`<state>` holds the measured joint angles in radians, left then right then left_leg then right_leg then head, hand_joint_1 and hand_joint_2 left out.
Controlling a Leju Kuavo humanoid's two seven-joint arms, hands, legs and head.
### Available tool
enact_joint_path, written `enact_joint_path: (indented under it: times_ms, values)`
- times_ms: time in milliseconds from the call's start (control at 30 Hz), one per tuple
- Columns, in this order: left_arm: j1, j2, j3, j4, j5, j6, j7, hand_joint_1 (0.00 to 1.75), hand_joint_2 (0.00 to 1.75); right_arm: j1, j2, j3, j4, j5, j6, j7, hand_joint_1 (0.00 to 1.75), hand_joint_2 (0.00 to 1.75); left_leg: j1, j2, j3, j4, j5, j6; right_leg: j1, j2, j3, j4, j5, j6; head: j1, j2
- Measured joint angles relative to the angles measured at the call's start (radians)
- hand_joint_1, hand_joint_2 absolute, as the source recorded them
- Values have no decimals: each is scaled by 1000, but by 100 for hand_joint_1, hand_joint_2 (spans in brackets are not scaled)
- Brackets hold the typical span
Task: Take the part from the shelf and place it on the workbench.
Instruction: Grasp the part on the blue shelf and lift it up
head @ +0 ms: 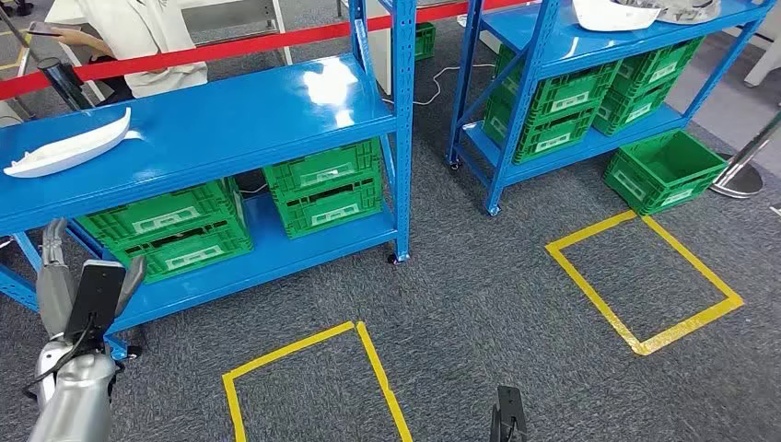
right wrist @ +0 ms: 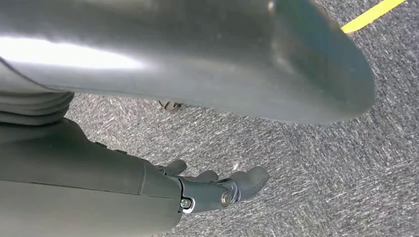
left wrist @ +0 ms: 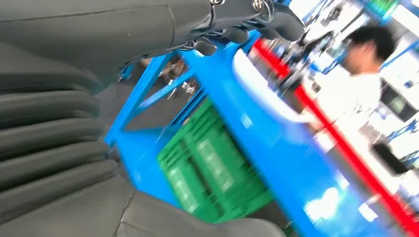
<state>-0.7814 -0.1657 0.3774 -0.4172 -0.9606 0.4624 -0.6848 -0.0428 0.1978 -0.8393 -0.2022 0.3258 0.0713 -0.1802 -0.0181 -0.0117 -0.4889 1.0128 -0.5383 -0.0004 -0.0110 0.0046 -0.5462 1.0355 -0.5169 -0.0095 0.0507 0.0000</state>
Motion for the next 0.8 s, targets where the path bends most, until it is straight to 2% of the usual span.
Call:
enact_joint_path:
  times_ms: [100, 267, 300, 367, 433, 500, 533, 567, 600, 667, 700, 733, 800]
  values:
    - [-2, 1, -47, -23, 47, 16, -1, 0, 0, 0, 1, -3, 0, 0, 0, -1, 0, 0, 0, 0, 0, 1, 0, 0, -1, 0, 0, -1, 0, 0, 0, 0]
    - [-4, 9, -174, -89, 173, 62, -7, 0, 0, -1, 6, -11, 2, -1, 0, -8, 0, 0, -7, 0, -5, 5, -1, 9, -4, 0, 2, -4, 8, 11, 0, 0]
    - [-4, 11, -198, -105, 197, 73, -8, 0, 0, -1, 6, -13, 2, -2, 0, -11, 0, 0, -6, 0, -8, 0, 0, 14, -5, 0, 2, 0, 15, 14, 0, 0]
    - [-2, 14, -241, -141, 244, 98, -9, 0, 0, -2, 7, -20, 2, -4, -1, -15, 0, 0, -2, 0, 0, -18, -2, 30, -5, -1, -6, 22, 27, 22, 1, 0]
    - [-1, 16, -279, -179, 288, 124, -11, 0, 0, -5, 7, -26, 3, -8, -3, -17, 0, 0, 3, 0, 16, -32, -6, 44, -4, -1, -47, 79, 13, 26, 1, 0]
    - [4, 17, -314, -208, 328, 146, -11, 0, 0, -8, 7, -31, 3, -11, -5, -19, 0, 0, 5, 1, 25, -34, -11, 47, -5, -1, -123, 179, -22, 28, 1, 0]
    - [11, 18, -330, -220, 343, 154, -11, 0, 0, -8, 7, -33, 3, -11, -5, -19, 0, 0, 6, 2, 30, -34, -15, 45, -7, -1, -163, 224, -29, 31, 1, 0]
    - [19, 18, -344, -231, 355, 161, -11, 0, 0, -7, 7, -35, 3, -12, -6, -19, 0, 0, 8, 1, 38, -34, -20, 40, -10, -1, -190, 244, -17, 35, 1, 0]
    - [27, 19, -352, -238, 357, 163, -11, 0, 0, -4, 7, -36, 3, -12, -6, -19, 0, 0, 11, 1, 48, -34, -27, 34, -14, -1, -202, 231, 13, 42, 1, 0]
    - [36, 19, -359, -246, 351, 162, -12, 0, 0, 3, 7, -36, 3, -11, -5, -19, 0, 0, 20, 0, 75, -33, -50, 19, -23, -3, -181, 128, 97, 57, 1, 0]
    - [38, 20, -360, -249, 349, 161, -12, 0, 0, 6, 8, -36, 4, -10, -3, -18, 0, 0, 24, 0, 87, -33, -61, 10, -23, -3, -170, 85, 122, 62, 1, 0]
    - [42, 20, -364, -255, 355, 163, -12, 0, 0, 6, 10, -36, 6, -8, -2, -19, 0, 0, 25, 1, 94, -33, -72, 1, -22, -5, -154, 48, 122, 59, 2, 0]
    - [51, 22, -379, -278, 387, 175, -14, 0, 0, 5, 13, -36, 10, -4, -1, -21, 0, 0, 23, 3, 104, -38, -85, -16, -15, -5, -138, 32, 88, 35, 6, 0]
